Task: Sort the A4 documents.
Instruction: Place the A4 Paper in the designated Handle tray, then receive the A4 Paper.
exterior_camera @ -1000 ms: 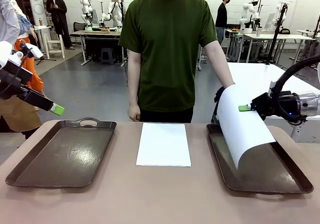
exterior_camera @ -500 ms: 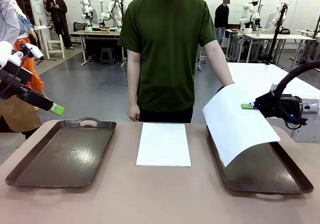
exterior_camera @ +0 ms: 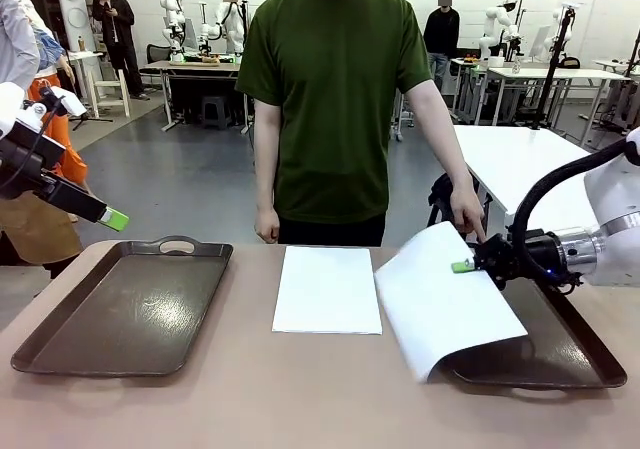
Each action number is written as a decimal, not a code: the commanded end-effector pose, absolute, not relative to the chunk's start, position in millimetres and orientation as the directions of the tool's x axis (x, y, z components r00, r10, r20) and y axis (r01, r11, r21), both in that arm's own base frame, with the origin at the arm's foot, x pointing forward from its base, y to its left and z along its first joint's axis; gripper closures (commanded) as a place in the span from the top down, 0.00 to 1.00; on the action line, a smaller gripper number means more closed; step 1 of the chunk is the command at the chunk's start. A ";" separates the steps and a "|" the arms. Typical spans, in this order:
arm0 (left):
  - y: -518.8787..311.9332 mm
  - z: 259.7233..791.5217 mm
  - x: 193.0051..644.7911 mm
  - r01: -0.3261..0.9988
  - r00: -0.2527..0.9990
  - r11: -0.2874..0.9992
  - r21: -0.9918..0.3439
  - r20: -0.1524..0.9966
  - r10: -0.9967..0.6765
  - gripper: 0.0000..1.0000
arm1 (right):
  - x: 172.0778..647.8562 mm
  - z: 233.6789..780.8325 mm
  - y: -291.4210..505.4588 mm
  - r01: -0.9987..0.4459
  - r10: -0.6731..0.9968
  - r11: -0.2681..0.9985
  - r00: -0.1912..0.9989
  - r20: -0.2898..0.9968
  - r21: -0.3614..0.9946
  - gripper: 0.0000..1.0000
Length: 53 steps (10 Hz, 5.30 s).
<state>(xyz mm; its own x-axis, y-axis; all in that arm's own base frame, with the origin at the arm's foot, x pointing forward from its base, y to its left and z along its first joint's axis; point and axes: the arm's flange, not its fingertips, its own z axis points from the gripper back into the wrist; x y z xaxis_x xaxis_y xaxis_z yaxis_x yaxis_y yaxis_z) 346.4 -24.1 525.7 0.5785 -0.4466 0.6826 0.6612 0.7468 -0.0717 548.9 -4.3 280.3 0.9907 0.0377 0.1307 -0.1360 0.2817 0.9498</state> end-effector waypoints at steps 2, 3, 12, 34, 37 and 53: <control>-22.5 524.3 347.2 0.673 0.568 0.736 -0.078 0.692 -0.446 1.00 | 541.2 286.8 -46.1 -0.246 -0.025 0.500 0.954 0.298 0.830 0.01; -22.5 524.3 347.2 0.673 0.568 0.736 -0.078 0.692 -0.446 1.00 | 539.5 286.9 -61.4 -0.251 -0.033 0.543 0.947 0.319 0.801 0.01; -22.5 524.3 347.2 0.673 0.568 0.736 -0.078 0.692 -0.446 1.00 | 545.6 289.2 -101.5 -0.264 0.031 0.679 0.942 0.333 0.685 0.01; -22.5 524.3 347.2 0.673 0.568 0.736 -0.078 0.692 -0.446 1.00 | 537.2 339.2 -116.8 -0.334 0.154 0.838 0.904 0.399 0.432 1.00; -22.5 524.3 347.2 0.673 0.568 0.736 -0.078 0.692 -0.446 1.00 | 537.2 339.2 -116.8 -0.334 0.154 0.838 0.904 0.399 0.432 1.00; -22.5 524.3 347.2 0.673 0.568 0.736 -0.078 0.692 -0.446 1.00 | 463.5 471.9 -104.5 -0.898 0.417 0.415 0.328 0.847 0.144 1.00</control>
<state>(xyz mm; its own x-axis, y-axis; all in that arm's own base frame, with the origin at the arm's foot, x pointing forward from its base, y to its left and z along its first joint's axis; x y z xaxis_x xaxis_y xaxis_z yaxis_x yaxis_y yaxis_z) 346.4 -24.1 525.8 0.5790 -0.4458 0.6827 0.6605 0.7473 -0.0722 462.9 -100.9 472.7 0.3732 0.4007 0.8368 -0.8704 0.4634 0.1663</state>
